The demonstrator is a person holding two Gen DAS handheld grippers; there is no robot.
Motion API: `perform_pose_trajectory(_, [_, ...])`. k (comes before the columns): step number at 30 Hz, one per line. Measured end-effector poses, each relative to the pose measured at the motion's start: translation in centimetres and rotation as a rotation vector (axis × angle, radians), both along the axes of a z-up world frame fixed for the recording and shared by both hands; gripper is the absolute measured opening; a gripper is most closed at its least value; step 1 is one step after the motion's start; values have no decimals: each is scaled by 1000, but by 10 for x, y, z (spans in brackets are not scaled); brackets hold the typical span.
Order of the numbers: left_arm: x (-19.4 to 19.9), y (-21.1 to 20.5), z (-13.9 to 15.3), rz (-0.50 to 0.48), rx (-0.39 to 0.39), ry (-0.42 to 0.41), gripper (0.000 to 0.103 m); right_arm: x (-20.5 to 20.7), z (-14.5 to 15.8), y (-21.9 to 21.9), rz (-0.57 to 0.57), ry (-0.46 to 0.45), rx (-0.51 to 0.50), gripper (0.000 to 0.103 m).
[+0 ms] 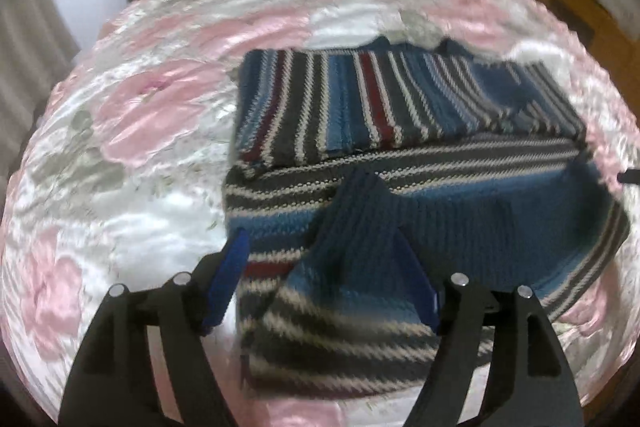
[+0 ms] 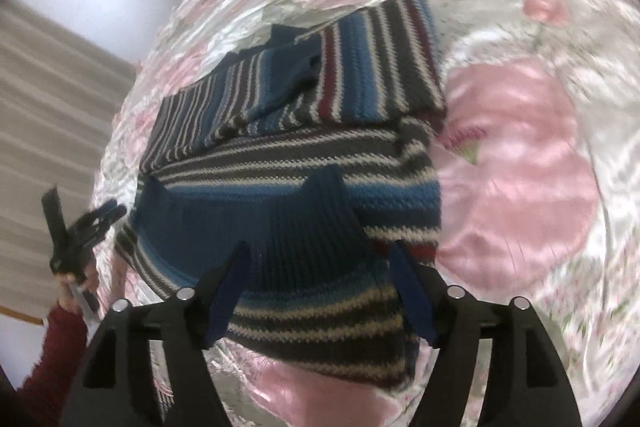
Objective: Fold small clothes
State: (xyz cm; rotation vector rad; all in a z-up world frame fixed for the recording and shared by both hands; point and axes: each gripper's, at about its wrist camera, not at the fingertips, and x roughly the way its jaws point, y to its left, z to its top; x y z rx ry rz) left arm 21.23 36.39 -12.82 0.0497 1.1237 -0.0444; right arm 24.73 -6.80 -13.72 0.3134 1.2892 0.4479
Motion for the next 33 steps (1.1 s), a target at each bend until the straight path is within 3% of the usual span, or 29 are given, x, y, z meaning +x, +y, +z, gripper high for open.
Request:
perform_pose_trajectory(3, [14, -5, -10, -44, 2, 31, 74, 11, -4, 9, 39, -5, -44, 74])
perform_pose_trajectory(7, [27, -14, -17, -102, -59, 65, 76, 23, -11, 19, 82, 7, -58, 78])
perform_pose_trajectory(18, [35, -31, -48, -151, -42, 138, 74, 29, -46, 53, 220, 47, -147, 78])
perform_pose_trajectory(20, [35, -31, -49, -144, -39, 150, 64, 24, -46, 58, 251, 28, -157, 65])
perform_pose_trajectory(21, [35, -32, -49, -147, -50, 157, 56, 21, -45, 62, 271, 17, -176, 61])
perform_pose_trajectory(23, [33, -32, -47, -148, -69, 167, 38, 15, -43, 68, 301, -5, -205, 43])
perform_pose_trajectory(24, [31, -33, -45, -151, -74, 173, 19, 13, -40, 69, 310, -13, -206, 29])
perform_pose_trajectory(25, [30, -34, -43, -155, -83, 175, 14, 10, -37, 70, 314, -26, -203, 15])
perform_pose_trajectory(29, [18, -38, -28, -151, -68, 130, 12, 2, -19, 59, 291, -64, -150, 11])
perform_pose_trajectory(33, [0, -29, -4, -136, -132, 75, 12, -7, 2, 38, 242, -93, -75, 11])
